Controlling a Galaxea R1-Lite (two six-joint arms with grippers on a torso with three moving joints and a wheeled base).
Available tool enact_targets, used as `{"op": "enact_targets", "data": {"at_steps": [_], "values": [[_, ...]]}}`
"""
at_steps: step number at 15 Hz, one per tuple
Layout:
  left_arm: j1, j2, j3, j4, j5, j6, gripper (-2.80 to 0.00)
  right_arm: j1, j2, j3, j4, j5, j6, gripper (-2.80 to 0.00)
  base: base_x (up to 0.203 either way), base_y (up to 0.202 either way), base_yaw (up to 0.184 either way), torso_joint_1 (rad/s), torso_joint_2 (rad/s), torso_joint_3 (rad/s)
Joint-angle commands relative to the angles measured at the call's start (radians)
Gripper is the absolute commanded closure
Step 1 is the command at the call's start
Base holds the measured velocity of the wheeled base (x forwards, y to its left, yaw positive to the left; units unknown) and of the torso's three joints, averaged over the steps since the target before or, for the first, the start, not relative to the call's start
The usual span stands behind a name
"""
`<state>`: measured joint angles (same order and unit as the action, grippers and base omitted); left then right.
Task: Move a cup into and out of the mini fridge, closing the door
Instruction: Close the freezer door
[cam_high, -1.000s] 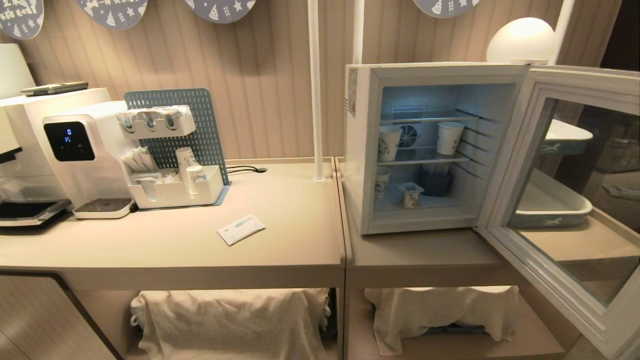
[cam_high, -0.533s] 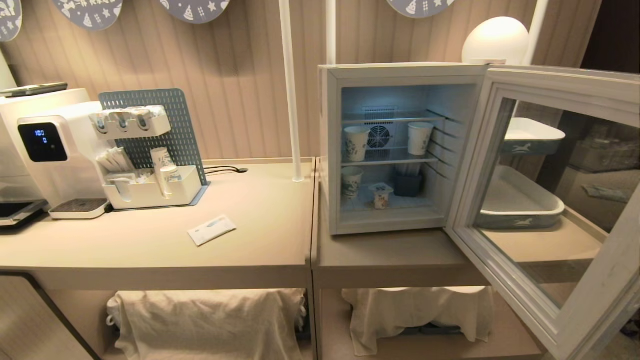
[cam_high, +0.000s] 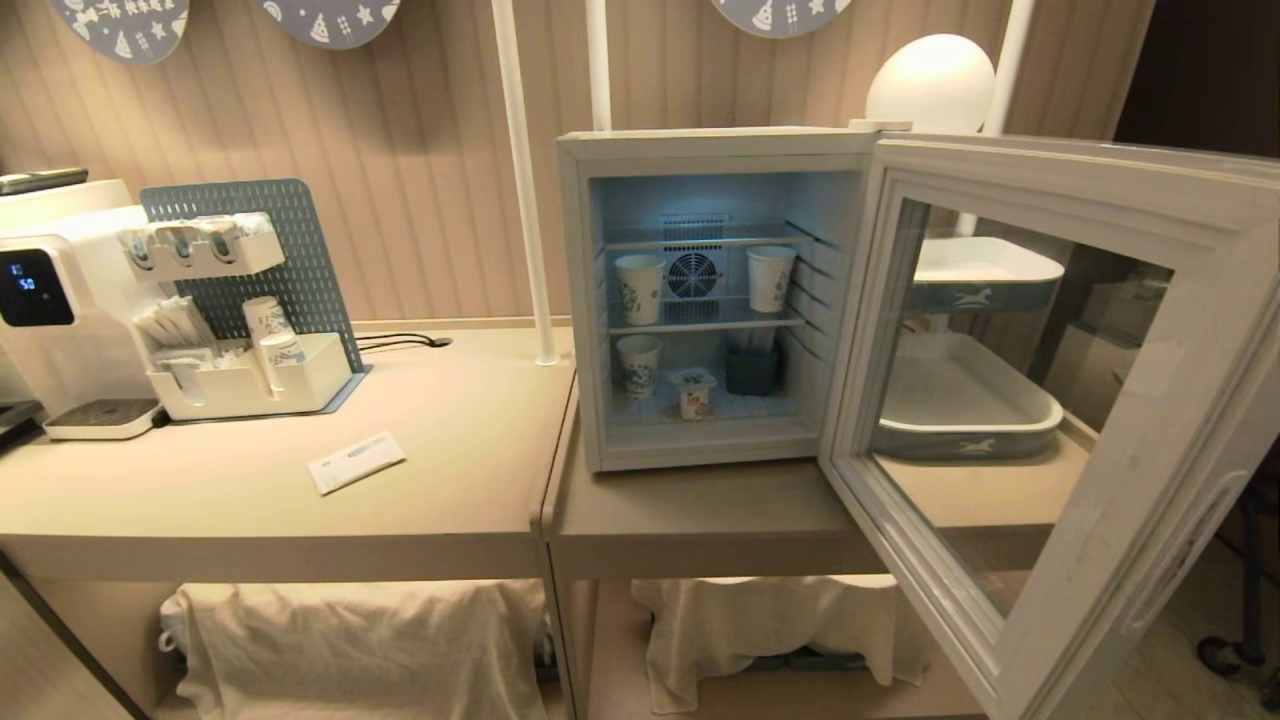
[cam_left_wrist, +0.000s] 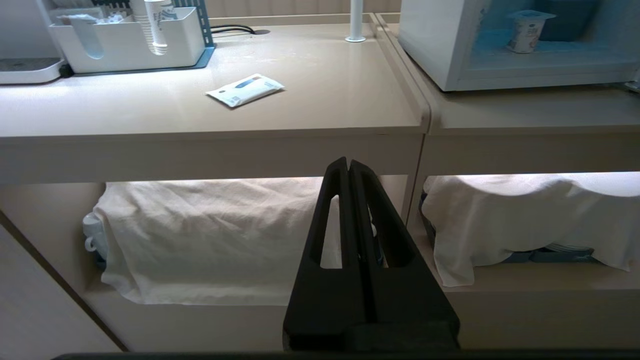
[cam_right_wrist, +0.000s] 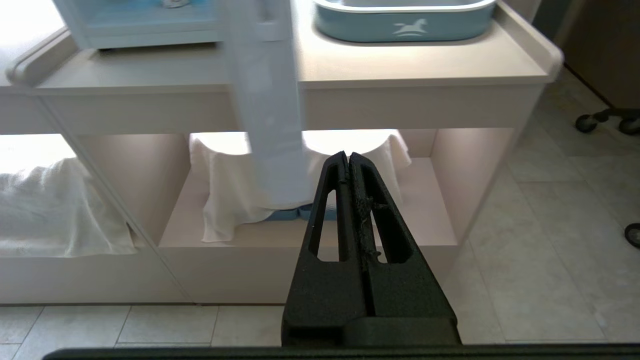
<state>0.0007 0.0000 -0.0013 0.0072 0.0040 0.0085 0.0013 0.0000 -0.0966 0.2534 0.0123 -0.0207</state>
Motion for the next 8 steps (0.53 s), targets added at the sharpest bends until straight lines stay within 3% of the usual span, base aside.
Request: {"op": "enact_targets", "data": {"at_steps": [1,4,8], "values": [[0.001,0.0,0.0,0.0,0.001,-0.001,0.0,0.0,0.002,0.0,0.001,0.0,-0.001,0.0,0.0,-0.192,0.0,0.002,0.0,-0.001],[0.001,0.0,0.0,0.0,0.001,-0.002,0.0,0.0,0.002,0.0,0.001,0.0,-0.001,0.0,0.0,-0.147,-0.004,0.004,0.0,0.004],[0.001,0.0,0.001,0.0,0.001,-0.005,0.0,-0.001,0.011,-0.046,-0.019,-0.007,0.018,0.0,-0.013,0.005,0.007,0.002,0.0,0.002]]}}
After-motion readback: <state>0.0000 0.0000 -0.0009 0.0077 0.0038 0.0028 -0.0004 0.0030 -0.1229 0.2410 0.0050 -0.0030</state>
